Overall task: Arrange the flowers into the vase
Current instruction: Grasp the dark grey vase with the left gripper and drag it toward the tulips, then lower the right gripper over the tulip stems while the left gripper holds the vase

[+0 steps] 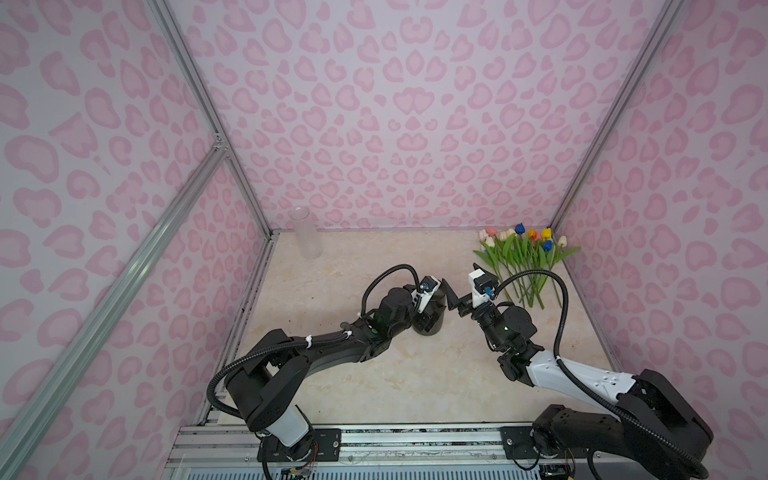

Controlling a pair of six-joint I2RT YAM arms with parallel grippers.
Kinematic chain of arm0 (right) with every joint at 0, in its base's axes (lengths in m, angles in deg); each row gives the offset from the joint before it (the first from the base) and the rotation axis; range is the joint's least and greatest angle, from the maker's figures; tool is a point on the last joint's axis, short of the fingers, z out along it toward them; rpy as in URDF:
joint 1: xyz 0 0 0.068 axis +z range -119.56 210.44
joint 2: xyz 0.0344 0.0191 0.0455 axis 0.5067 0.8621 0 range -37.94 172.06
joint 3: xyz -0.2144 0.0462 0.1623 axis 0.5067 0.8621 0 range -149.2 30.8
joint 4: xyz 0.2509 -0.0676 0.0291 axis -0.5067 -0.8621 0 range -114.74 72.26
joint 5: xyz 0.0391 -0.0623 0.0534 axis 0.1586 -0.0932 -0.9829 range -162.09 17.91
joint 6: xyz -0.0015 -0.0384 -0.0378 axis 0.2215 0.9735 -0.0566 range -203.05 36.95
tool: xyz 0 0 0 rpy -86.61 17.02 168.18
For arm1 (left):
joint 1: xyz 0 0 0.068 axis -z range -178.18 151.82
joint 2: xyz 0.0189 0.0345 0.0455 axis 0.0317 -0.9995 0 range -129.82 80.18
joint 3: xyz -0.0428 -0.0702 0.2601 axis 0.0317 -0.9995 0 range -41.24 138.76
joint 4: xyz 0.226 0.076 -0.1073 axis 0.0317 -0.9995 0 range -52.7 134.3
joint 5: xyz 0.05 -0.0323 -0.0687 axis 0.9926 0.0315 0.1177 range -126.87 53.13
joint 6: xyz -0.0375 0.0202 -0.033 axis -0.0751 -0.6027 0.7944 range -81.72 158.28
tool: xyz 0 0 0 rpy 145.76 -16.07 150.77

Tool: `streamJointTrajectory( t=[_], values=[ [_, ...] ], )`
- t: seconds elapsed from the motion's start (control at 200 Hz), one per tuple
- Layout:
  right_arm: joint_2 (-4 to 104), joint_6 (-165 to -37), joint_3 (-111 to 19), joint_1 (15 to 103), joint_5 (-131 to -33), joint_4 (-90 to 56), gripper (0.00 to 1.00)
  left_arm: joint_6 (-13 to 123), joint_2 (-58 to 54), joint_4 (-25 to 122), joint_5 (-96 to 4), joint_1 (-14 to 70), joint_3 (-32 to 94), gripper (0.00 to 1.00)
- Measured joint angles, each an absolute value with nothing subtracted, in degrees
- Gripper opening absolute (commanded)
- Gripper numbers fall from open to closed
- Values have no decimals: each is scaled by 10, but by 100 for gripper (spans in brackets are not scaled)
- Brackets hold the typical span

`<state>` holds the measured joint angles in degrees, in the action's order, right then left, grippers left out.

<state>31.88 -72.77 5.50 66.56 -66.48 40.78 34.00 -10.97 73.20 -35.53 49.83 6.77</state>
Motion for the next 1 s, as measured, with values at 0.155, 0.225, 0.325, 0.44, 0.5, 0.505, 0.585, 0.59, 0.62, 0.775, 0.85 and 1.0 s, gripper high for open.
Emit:
streamJointTrajectory(
  t=[0.155,0.225,0.325,0.44,0.5,0.505,0.585,0.59,0.62,0.775,0.85,1.0],
  values=[
    [314,-723,62,668,-650,410,92,330,-93,727,-350,487,55,49],
    [314,-723,59,668,-642,409,92,326,-93,727,-352,471,55,49],
    [307,-729,27,665,-630,377,92,319,-95,726,-357,444,65,49],
    [294,-753,-27,639,-629,324,91,301,-117,730,-374,422,103,49],
    [285,-787,-59,604,-630,280,88,296,-135,732,-389,418,123,49],
    [284,-793,-65,600,-632,271,88,296,-136,732,-390,418,124,49],
    [275,-852,-113,539,-633,198,83,295,-157,732,-415,417,145,49],
    [275,-852,-113,539,-633,198,83,294,-158,732,-416,417,147,49],
    [273,-875,-133,516,-638,162,82,295,-164,732,-425,416,152,49],
    [283,-927,-225,432,-651,0,79,310,-183,732,-455,416,166,49],
    [309,-932,-272,400,-659,-82,79,313,-192,732,-461,417,166,49],
    [395,-929,-358,373,-663,-227,74,322,-198,731,-459,417,166,51]
  ],
)
